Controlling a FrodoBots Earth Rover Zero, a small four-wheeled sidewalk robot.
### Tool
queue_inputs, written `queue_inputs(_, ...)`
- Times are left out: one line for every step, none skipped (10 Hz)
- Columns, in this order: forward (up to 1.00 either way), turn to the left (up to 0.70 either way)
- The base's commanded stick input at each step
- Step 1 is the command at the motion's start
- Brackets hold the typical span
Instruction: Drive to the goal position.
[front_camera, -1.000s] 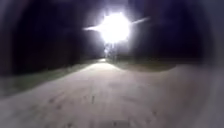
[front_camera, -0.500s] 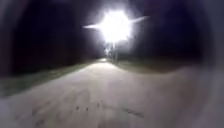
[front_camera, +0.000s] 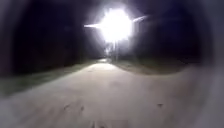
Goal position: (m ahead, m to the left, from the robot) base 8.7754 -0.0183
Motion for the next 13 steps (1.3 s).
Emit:
queue_inputs(1.00, 0.02)
queue_inputs(1.00, 0.00)
queue_inputs(1.00, 0.01)
queue_inputs(1.00, 0.02)
queue_inputs(1.00, 0.02)
queue_inputs(1.00, 0.02)
queue_inputs(1.00, 0.02)
queue_inputs(1.00, 0.01)
queue_inputs(1.00, 0.01)
queue_inputs(1.00, 0.02)
queue_inputs(1.00, 0.01)
queue_inputs(1.00, 0.00)
queue_inputs(1.00, 0.01)
